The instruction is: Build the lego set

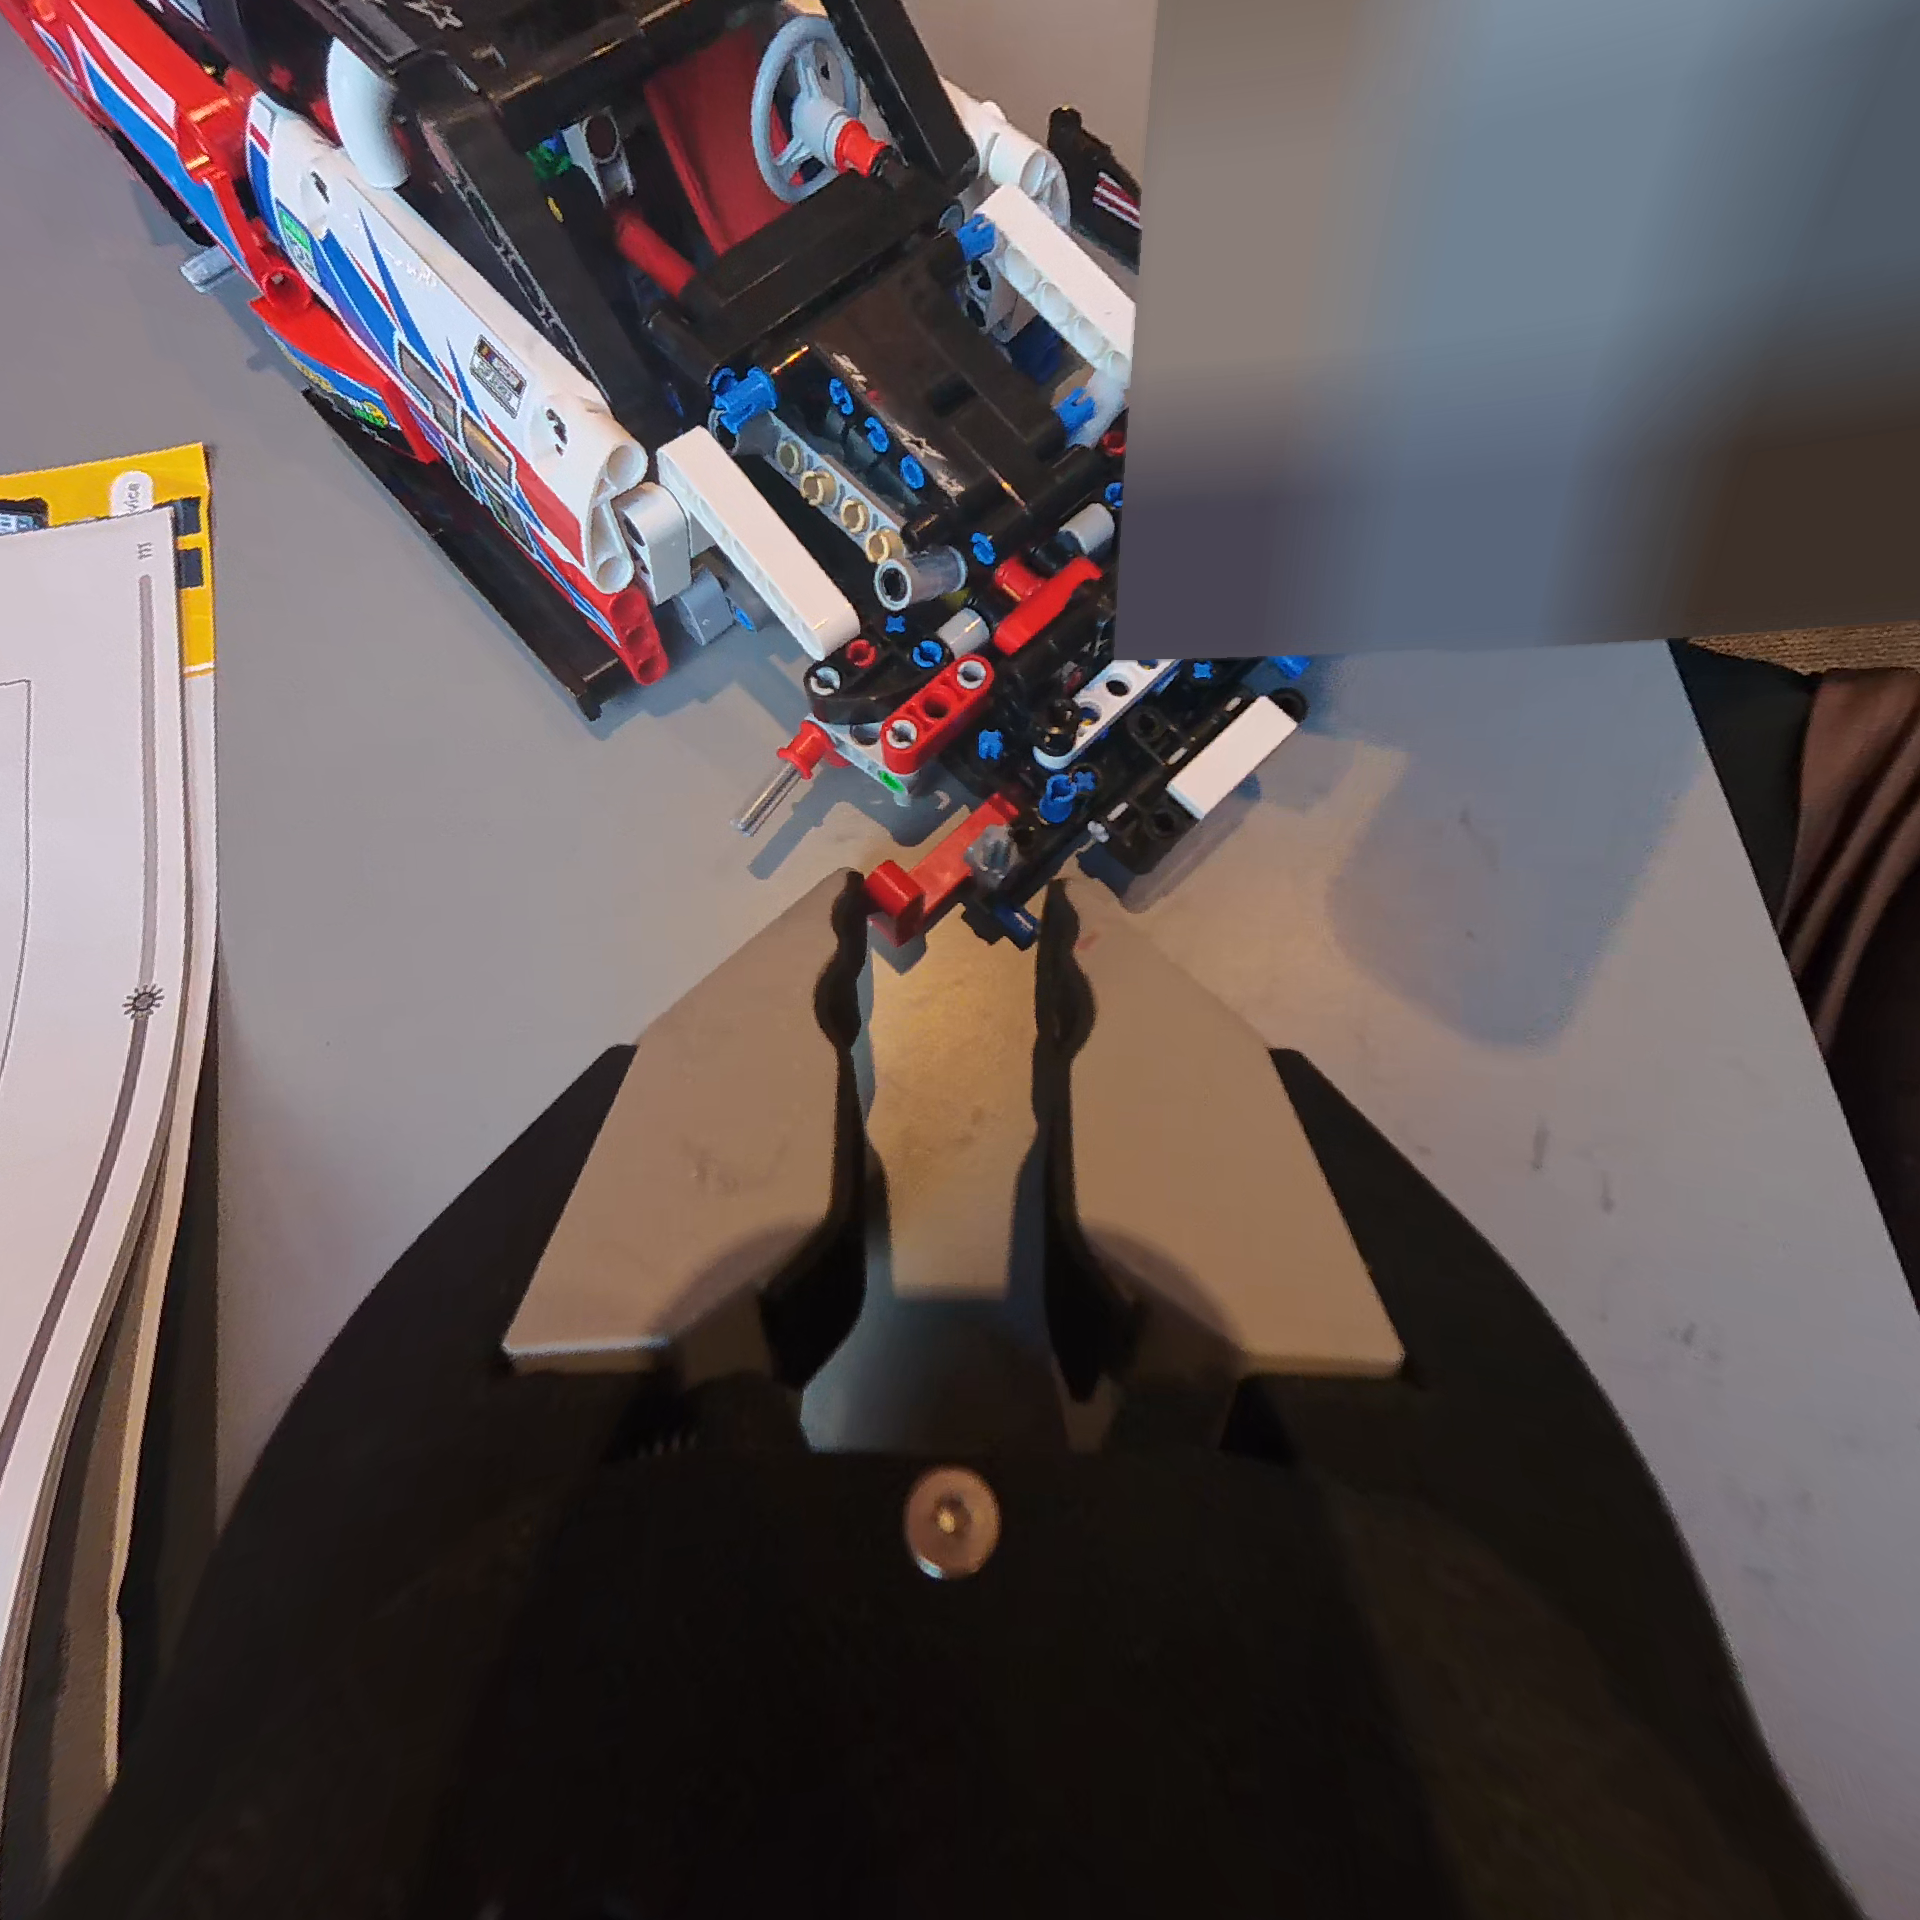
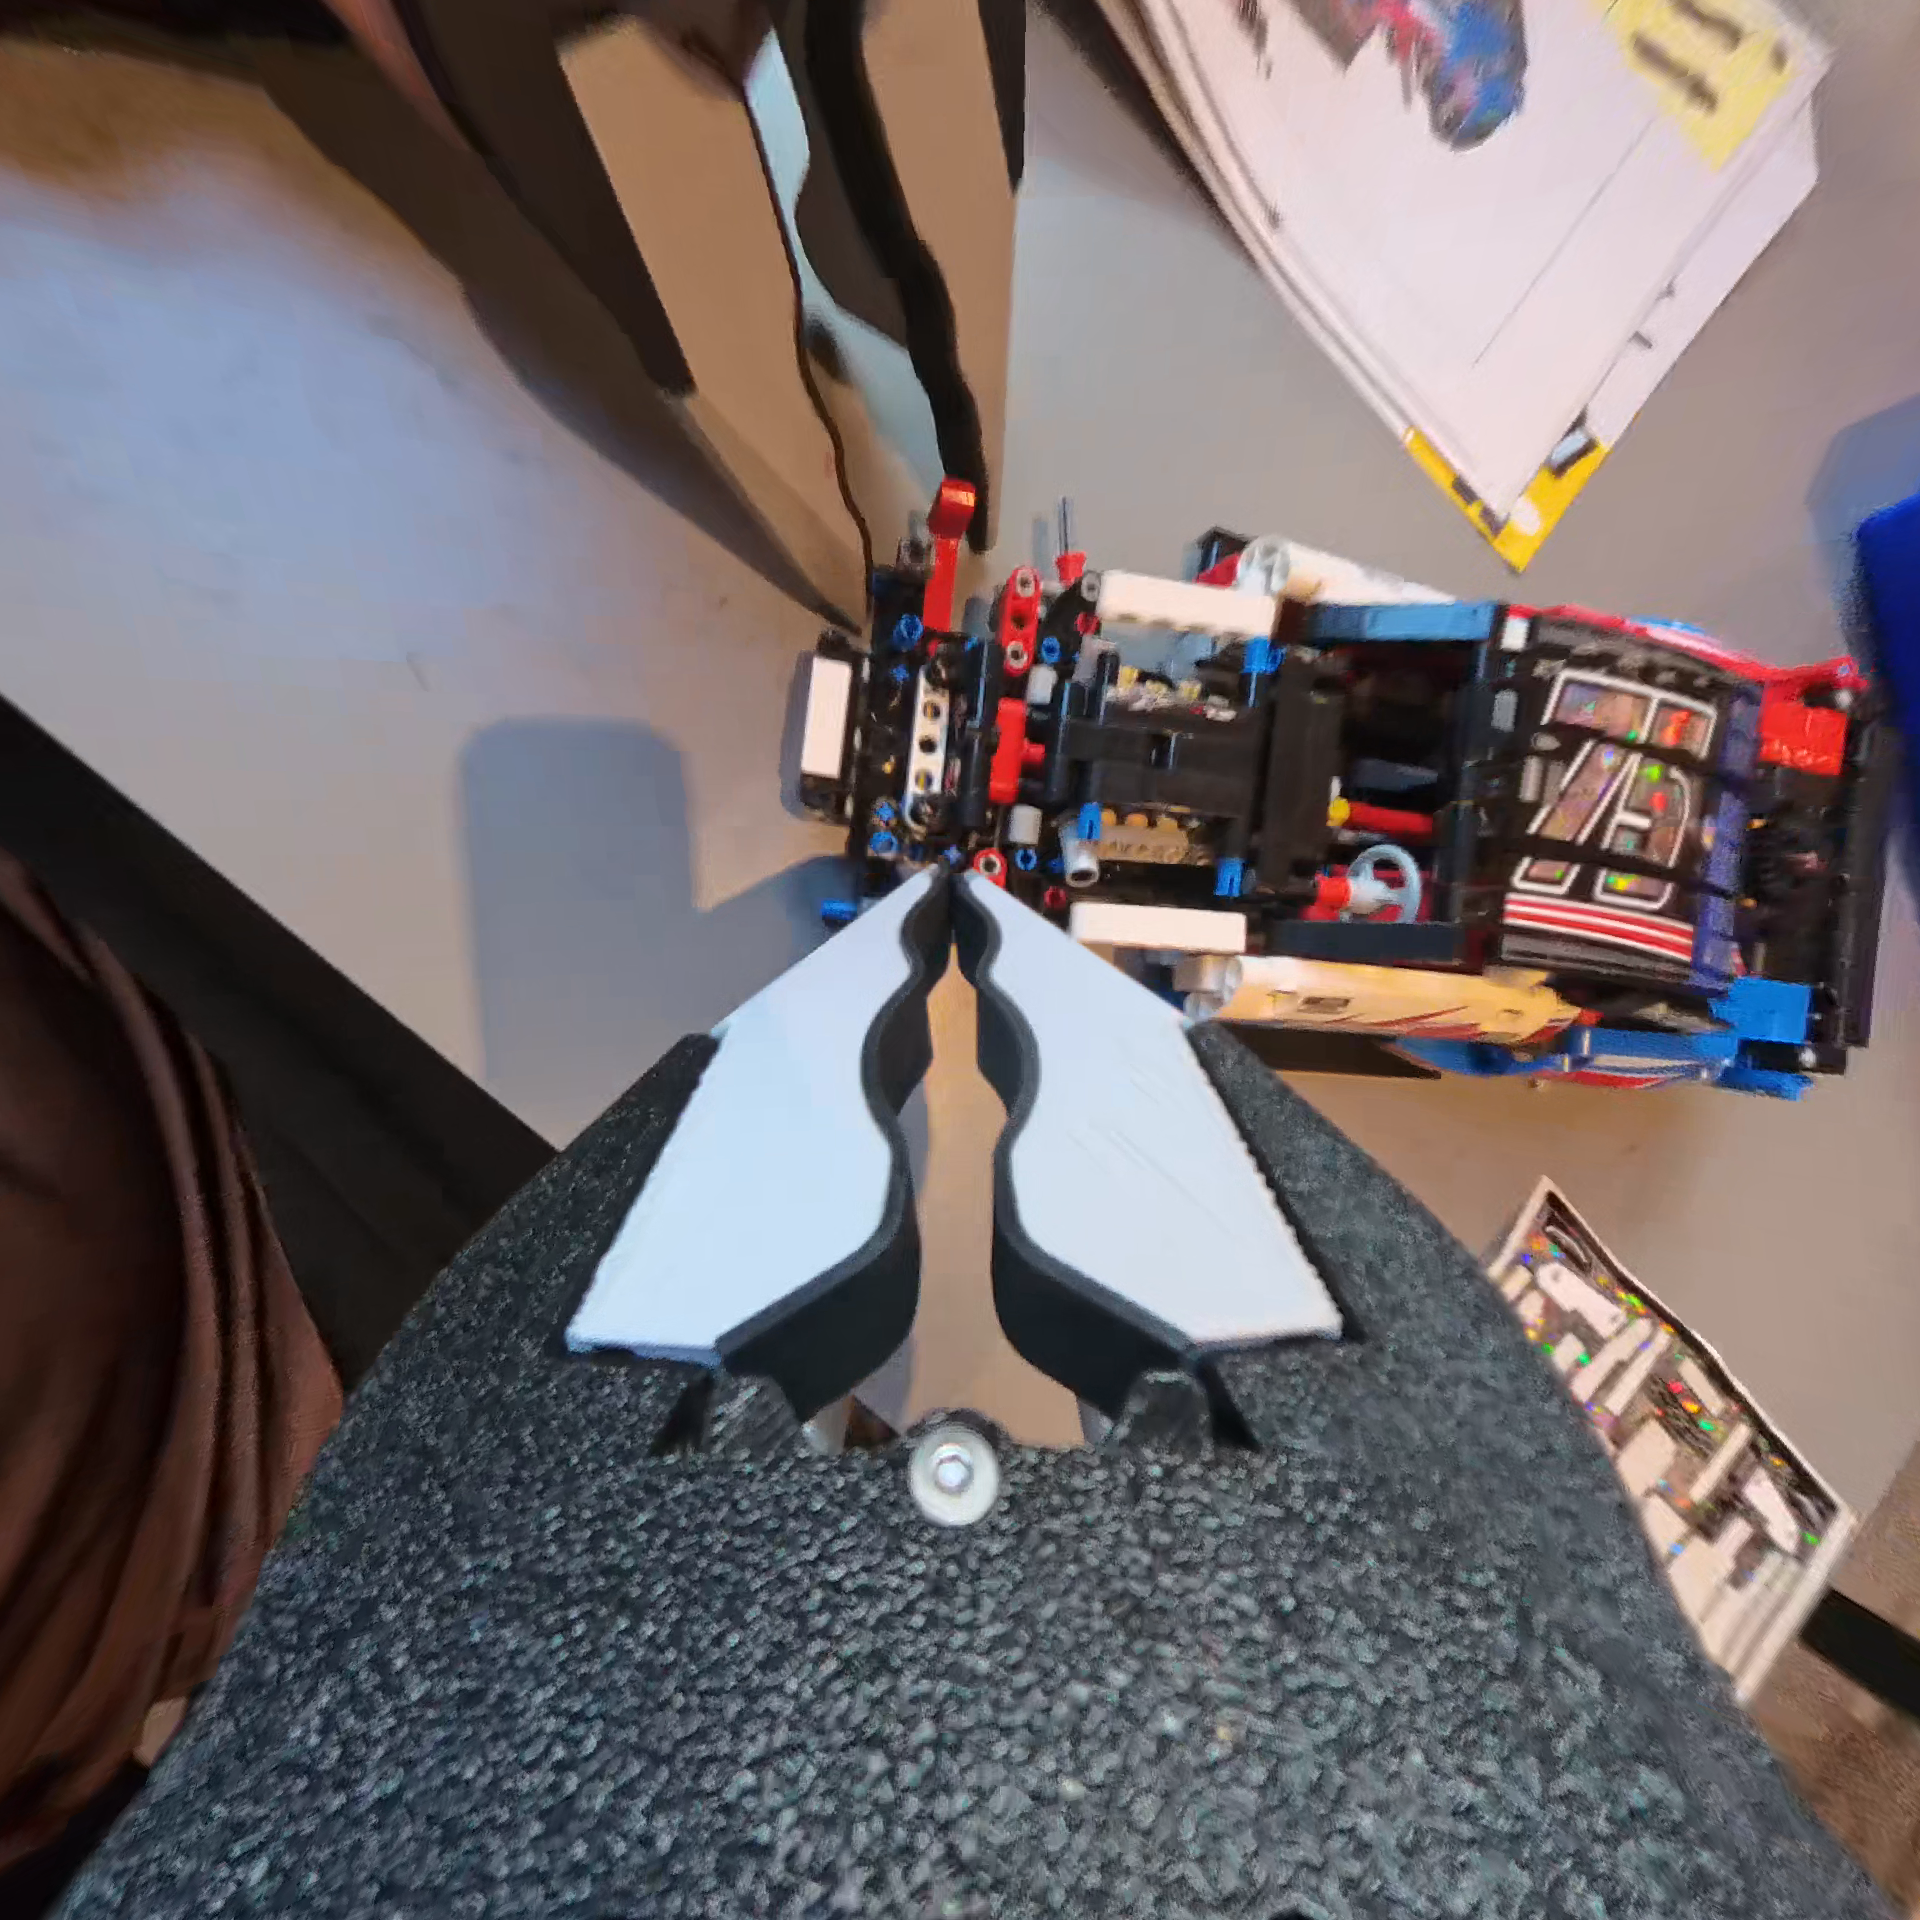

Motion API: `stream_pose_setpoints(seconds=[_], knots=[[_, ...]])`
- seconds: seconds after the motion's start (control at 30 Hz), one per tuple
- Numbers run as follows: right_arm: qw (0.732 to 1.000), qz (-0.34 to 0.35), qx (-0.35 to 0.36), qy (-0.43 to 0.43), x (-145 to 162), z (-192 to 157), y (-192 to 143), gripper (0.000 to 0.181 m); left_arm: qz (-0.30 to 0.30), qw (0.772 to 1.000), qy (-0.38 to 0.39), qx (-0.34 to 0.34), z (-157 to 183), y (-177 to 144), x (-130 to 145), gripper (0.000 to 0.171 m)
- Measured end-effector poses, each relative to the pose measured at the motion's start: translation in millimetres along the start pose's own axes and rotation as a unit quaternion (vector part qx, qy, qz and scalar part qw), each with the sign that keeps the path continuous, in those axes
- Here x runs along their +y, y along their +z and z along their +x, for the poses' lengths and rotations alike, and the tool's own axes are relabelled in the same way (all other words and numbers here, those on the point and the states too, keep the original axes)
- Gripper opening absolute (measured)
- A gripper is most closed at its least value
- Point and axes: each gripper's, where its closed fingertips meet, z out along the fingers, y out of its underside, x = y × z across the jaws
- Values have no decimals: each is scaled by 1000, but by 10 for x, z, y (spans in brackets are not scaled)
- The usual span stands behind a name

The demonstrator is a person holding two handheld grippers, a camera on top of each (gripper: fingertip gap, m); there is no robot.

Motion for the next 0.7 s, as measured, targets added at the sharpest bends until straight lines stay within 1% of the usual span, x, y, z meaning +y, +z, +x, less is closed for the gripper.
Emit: stream_pose_setpoints(seconds=[0.07, 0.1, 0.17, 0.23, 0.3, 0.37, 0.4, 0.47, 0.53, 0.57, 0.63, 0.7], knots=[[1000, 11, -18, 14, -68, -35, -61, 0, 0, 1000, -1, 1, 1, -1, -1, 31], [1000, 1, -23, 15, -36, -54, -32, 0, 0, 1000, -1, 1, 1, -1, -1, 31], [999, -27, -26, 8, 109, -106, 137, 0, 0, 1000, -1, 1, 1, -1, 0, 30], [999, -27, -26, 2, 124, -130, 185, 0, 1, 1000, 4, 8, 27, 0, -3, 30], [1000, -10, -7, -3, 34, -69, 116, 0, 0, 1000, 6, 5, 26, 0, -2, 30], [1000, 7, -25, 15, -52, -87, 40, 0, 1, 1000, 3, 8, 26, -2, -3, 30], [999, 5, -33, 19, -43, -103, 47, 0, 1, 1000, 2, 9, 26, -2, -3, 30], [999, -31, -37, 5, 99, -149, 172, 0, 1, 1000, 2, 9, 27, -3, -4, 30], [999, -42, -31, -13, 142, -171, 263, 1, 1, 1000, 3, 8, 28, -2, -4, 30], [998, -48, -29, -16, 131, -162, 254, 0, 1, 1000, 4, 8, 28, -2, -3, 30], [999, -33, -26, -18, 7, -135, 199, 0, 0, 1000, 6, 6, 28, -2, -3, 30], [998, -35, -43, -14, -51, -171, 190, 0, 0, 1000, 5, 6, 28, -2, -3, 30]])
